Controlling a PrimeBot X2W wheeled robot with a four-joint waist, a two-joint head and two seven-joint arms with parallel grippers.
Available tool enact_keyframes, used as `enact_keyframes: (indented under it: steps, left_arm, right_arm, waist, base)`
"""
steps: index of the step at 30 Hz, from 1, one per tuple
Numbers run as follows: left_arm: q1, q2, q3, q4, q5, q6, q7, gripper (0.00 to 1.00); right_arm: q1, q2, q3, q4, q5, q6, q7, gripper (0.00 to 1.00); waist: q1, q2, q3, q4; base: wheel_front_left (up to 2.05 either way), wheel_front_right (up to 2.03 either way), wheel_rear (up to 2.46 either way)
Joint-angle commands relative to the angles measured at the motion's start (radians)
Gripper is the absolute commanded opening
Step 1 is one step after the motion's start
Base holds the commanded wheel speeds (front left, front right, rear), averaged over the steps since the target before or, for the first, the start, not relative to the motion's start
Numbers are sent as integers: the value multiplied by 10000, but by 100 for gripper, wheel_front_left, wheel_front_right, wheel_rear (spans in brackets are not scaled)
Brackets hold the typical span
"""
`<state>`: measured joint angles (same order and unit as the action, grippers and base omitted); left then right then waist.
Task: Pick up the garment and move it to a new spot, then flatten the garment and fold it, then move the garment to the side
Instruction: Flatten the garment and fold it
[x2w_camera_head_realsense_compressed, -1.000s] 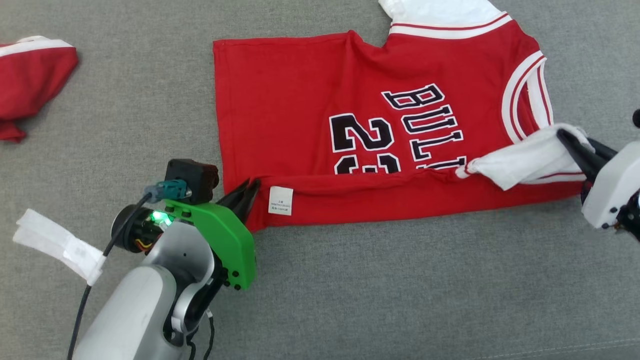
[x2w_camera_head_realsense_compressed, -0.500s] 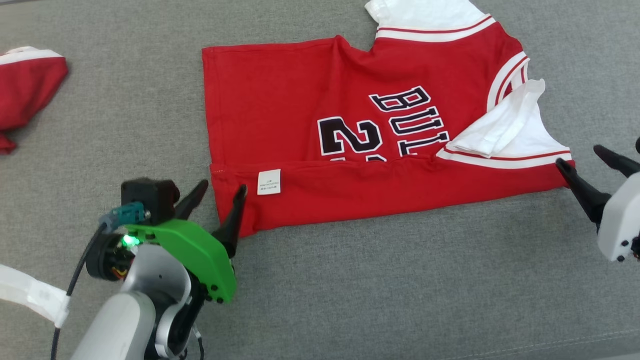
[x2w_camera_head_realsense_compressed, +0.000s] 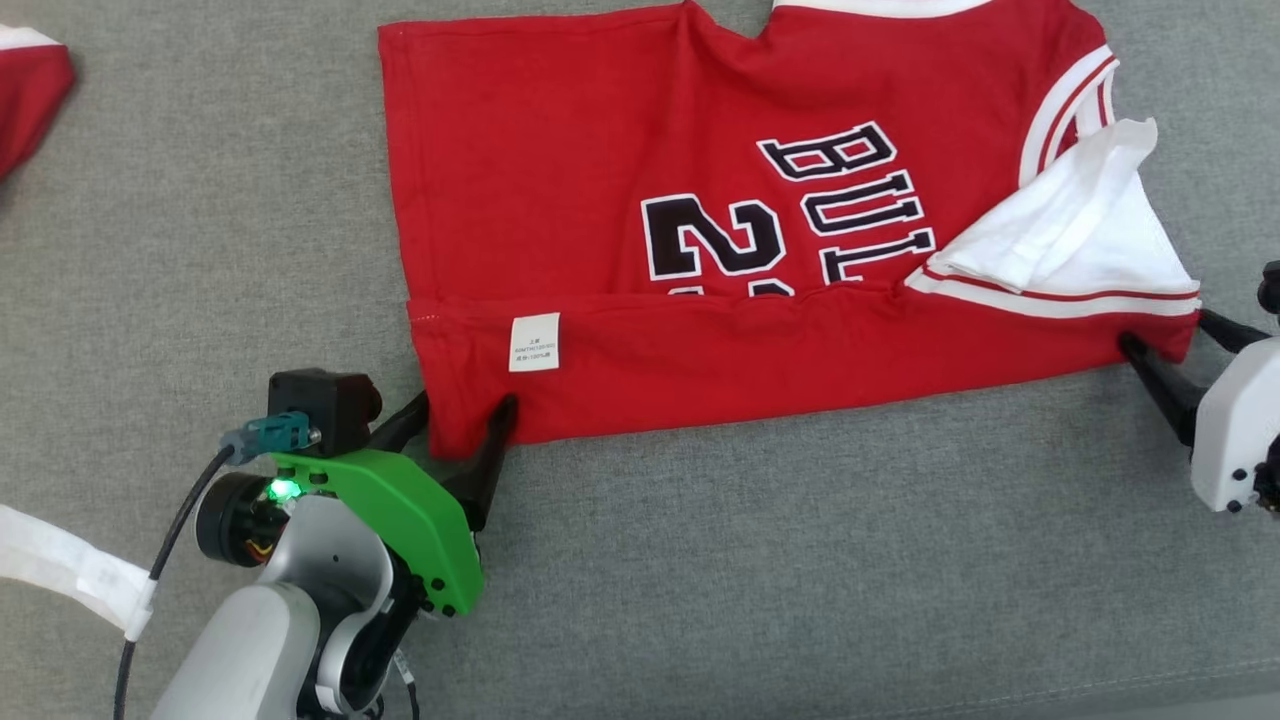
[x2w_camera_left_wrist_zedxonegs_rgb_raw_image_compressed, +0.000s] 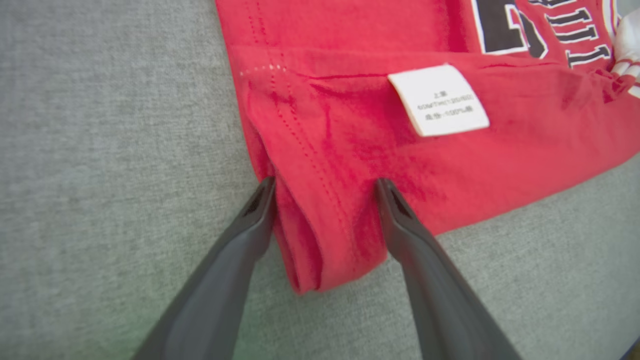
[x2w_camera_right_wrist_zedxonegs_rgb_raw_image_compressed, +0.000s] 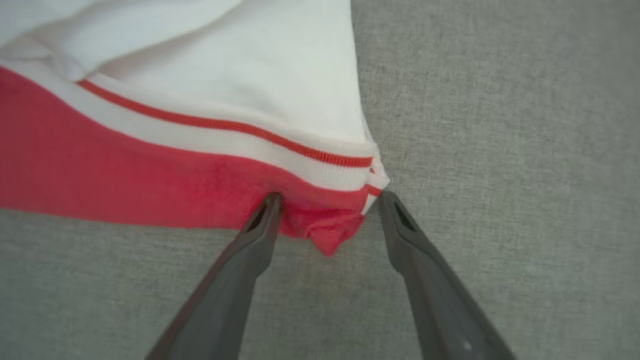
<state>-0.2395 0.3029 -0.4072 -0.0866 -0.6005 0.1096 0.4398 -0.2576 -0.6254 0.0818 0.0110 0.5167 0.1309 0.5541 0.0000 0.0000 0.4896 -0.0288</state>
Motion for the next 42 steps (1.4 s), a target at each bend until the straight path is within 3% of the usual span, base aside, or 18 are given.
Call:
enact_keyframes:
  steps: [1,2,3,4,5,6,7,13,20,25,27,28,29,36,42]
  left_arm:
    - [12,-100,-115,453,-94,-31,160,100]
    - [-23,-133,-174,603,-157,-111,211,99]
    - [-42,-193,-201,717,-224,-153,212,37]
    - [-61,-235,-271,855,-312,-250,267,0]
    - [-41,-236,-350,957,-387,-345,357,0]
    - [-1,-247,-407,1047,-462,-450,395,0]
    - [27,-257,-426,1076,-522,-492,403,0]
    - [466,167,-130,649,-889,-619,520,0]
    - [2051,999,69,-1447,-1383,-391,1145,0]
    - [2973,901,-56,-2096,-1529,-77,1083,0]
    - [3104,624,-190,-1925,-1588,-55,918,49]
    - [3088,528,-219,-1838,-1577,-57,800,100]
    - [3017,443,-214,-1763,-1549,-74,676,100]
    - [2490,631,17,-1991,-649,233,67,100]
    - [471,779,466,-2234,-344,219,415,100]
  right_arm:
    - [-166,24,183,189,157,-3,170,100]
    - [-236,61,337,310,295,-2,261,100]
    - [-290,154,388,418,467,-2,303,100]
    - [-324,213,451,510,665,1,360,100]
    - [-358,198,526,533,766,3,367,44]
    - [-389,155,577,568,908,3,320,16]
    - [-377,117,631,578,1067,3,326,0]
    - [80,-687,777,521,2348,-5,637,0]
    - [1276,-1815,401,-22,3584,-11,1506,0]
    - [2040,-1971,255,-294,3654,-9,1758,0]
    - [2111,-1704,284,-303,3548,-9,1619,33]
    - [2073,-1613,327,-350,3484,-8,1527,82]
    - [2035,-1551,337,-332,3422,-8,1474,100]
    - [1930,-1888,-689,-1044,3146,-2,1015,100]
    - [19,-2178,-1210,-1920,2959,-2,1226,100]
  waist:
    - [0,0,140,142]
    - [0,0,131,157]
    - [0,0,107,168]
    - [0,0,61,177]
    - [0,0,8,180]
    - [0,0,-83,181]
    - [0,0,-164,180]
    - [0,0,-987,146]
    - [0,0,-1546,105]
    - [0,0,-1285,111]
    - [0,0,-1165,97]
    - [0,0,-1113,74]
    - [0,0,-1090,61]
    - [0,0,-971,-107]
    - [0,0,58,126]
  base:
    - [0,0,0]
    - [0,0,0]
    - [0,0,0]
    - [0,0,0]
    - [0,0,0]
    - [0,0,0]
    - [0,0,0]
    - [0,0,0]
    - [0,0,0]
    - [0,0,0]
    - [0,0,0]
    - [0,0,0]
    - [0,0,0]
    - [0,0,0]
    - [0,0,0]
